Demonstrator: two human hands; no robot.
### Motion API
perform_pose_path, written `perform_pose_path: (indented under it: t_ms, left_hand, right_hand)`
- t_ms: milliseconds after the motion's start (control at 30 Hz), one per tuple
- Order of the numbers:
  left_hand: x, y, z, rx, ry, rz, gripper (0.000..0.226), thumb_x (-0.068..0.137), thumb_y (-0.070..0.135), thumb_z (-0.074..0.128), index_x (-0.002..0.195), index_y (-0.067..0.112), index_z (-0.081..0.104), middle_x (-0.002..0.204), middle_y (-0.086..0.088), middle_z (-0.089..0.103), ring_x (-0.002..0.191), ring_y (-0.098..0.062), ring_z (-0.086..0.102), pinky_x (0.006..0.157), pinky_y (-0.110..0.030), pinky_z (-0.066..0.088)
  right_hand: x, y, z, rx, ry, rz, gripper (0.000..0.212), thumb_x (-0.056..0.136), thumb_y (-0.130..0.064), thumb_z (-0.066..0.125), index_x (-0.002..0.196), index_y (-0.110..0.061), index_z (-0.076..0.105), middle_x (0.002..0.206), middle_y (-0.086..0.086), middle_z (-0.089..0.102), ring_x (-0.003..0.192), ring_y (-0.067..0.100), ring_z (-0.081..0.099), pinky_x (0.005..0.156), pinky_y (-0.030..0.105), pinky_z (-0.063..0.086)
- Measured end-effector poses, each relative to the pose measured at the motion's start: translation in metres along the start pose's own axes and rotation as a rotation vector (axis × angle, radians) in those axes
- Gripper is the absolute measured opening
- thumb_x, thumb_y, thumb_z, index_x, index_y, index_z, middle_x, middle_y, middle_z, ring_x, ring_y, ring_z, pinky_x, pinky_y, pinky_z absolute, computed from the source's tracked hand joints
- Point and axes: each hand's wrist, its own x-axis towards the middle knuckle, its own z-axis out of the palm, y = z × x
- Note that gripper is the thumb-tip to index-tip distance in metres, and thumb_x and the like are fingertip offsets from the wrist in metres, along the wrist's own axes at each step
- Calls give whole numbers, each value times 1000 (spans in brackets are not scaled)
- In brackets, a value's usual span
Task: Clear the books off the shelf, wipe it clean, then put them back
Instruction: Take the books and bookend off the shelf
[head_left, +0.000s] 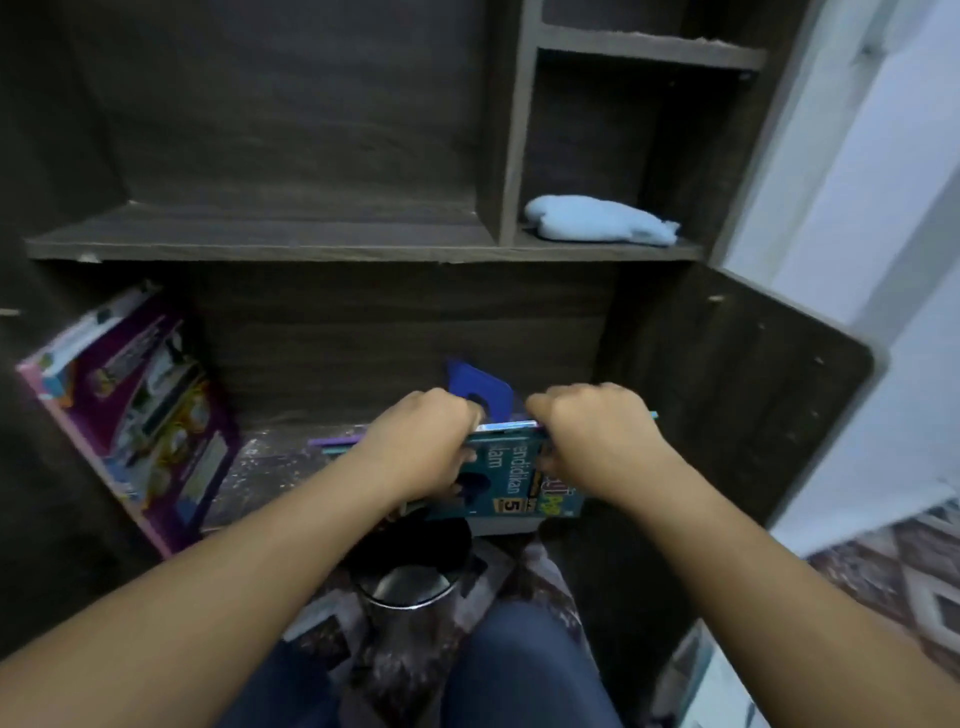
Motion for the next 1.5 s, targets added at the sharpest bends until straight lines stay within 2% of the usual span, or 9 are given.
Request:
perform_pose_path:
  t_ms: [300, 467, 633, 800, 1000, 1067, 1133, 1233, 1500]
  left_hand:
    - [32, 127, 40, -81, -101, 317, 31, 88, 51, 59, 89, 21, 53, 95, -8, 63, 92, -31, 61, 68, -34, 45]
    - [30, 206, 78, -88, -174, 507, 31, 92, 48, 55, 97, 17, 55, 103, -12, 65, 97, -35, 61, 77, -39, 49]
    - [33, 272, 102, -130, -394, 527, 35, 89, 43, 64, 109, 14, 61, 101, -8, 61, 95, -26, 59, 72, -31, 44]
    - [44, 267, 141, -168, -514, 438, 18, 87, 38, 67, 93, 22, 65, 92, 1, 62, 84, -17, 60, 74, -32, 50]
    - [57, 280, 178, -236, -550, 368, 23, 94, 32, 58, 114, 21, 63, 104, 1, 63, 92, -16, 59, 84, -38, 53]
    - [61, 293, 188, -251, -515, 364, 28, 95, 31, 56, 120, 18, 60, 106, -2, 62, 93, -18, 59, 83, -35, 52]
    - [61, 303, 199, -271, -510, 361, 31, 95, 30, 55, 124, 18, 57, 110, -2, 60, 98, -20, 57, 83, -32, 50]
    - [58, 311, 216, -260, -528, 376, 38, 94, 31, 55, 130, 17, 51, 126, -6, 54, 113, -24, 53, 92, -33, 46]
    - [51, 300, 245, -101, -654, 355, 48, 94, 37, 57, 134, 13, 46, 132, -6, 49, 116, -24, 52, 94, -35, 45]
  right_hand:
    - [-127, 83, -5, 117, -450, 296, 23, 87, -33, 60, 107, -21, 63, 104, 7, 65, 96, 28, 62, 67, 30, 41]
    - [-188, 105, 16, 151, -660, 453, 20, 82, -28, 63, 100, -21, 63, 86, 1, 60, 79, 22, 61, 71, 34, 54]
    - [-248, 128, 49, 297, -894, 542, 20, 86, -24, 61, 102, -12, 64, 98, 7, 65, 82, 23, 60, 77, 35, 53]
    - [-297, 145, 92, 321, -924, 613, 20, 89, -19, 57, 108, -14, 64, 99, 6, 64, 86, 25, 62, 77, 38, 54]
    - [-322, 161, 139, 19, -681, 771, 35, 93, -10, 47, 117, -29, 63, 102, -1, 66, 94, 25, 63, 70, 32, 38]
    - [-329, 159, 164, -32, -589, 831, 37, 94, -9, 46, 119, -32, 60, 93, -3, 65, 88, 25, 61, 78, 35, 40]
    - [-341, 150, 198, 21, -554, 913, 47, 94, -9, 45, 135, -31, 45, 118, 1, 61, 110, 28, 55, 98, 48, 36]
    - [-360, 126, 245, 106, -602, 938, 63, 94, -8, 44, 149, -28, 21, 146, 5, 38, 130, 33, 39, 105, 56, 29]
    - [-401, 51, 307, 383, -883, 879, 70, 92, -12, 54, 148, -26, 15, 156, 9, 13, 137, 38, 23, 101, 55, 37]
